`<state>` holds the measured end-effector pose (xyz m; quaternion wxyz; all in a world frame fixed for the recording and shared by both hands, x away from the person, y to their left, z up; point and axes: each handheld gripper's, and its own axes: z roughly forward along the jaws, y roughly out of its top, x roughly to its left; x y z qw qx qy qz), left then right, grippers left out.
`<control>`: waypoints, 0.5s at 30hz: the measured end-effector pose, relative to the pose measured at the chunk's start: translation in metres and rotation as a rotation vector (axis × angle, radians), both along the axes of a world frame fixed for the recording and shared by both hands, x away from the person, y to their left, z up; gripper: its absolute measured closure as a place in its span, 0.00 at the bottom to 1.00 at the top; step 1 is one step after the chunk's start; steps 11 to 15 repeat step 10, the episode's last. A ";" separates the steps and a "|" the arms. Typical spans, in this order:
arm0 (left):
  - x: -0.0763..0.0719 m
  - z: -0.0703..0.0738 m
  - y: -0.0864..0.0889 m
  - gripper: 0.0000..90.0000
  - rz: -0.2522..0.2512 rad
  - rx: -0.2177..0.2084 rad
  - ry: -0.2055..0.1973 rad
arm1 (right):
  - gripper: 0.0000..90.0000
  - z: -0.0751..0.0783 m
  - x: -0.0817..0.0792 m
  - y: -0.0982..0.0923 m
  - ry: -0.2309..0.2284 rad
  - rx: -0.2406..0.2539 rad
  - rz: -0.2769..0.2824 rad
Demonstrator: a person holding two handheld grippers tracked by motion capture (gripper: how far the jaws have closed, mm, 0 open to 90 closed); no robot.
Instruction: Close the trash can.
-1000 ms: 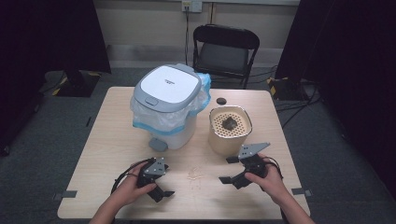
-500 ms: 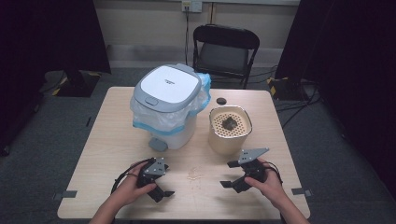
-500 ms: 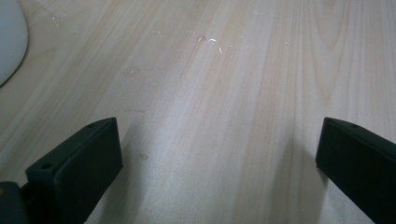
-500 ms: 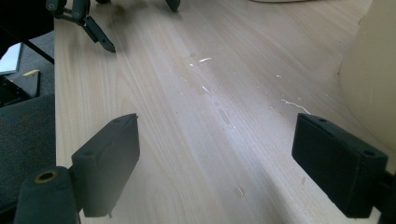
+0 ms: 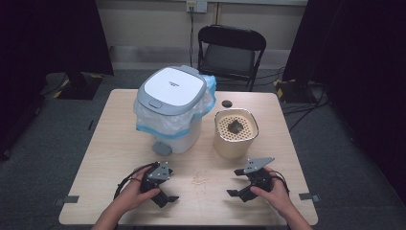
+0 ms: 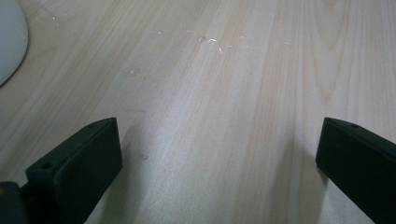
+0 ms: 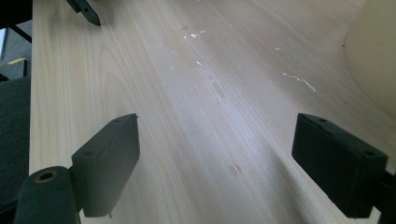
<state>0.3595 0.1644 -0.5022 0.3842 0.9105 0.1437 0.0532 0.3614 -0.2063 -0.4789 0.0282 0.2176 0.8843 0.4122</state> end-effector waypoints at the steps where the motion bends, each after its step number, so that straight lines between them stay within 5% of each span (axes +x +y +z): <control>1: 0.000 0.000 0.000 0.00 0.000 0.000 0.000 | 0.16 -0.001 0.000 0.000 0.001 -0.001 -0.001; 15: 0.000 0.000 0.000 0.00 0.000 0.000 0.000 | 0.16 -0.011 -0.005 0.004 0.008 -0.022 0.019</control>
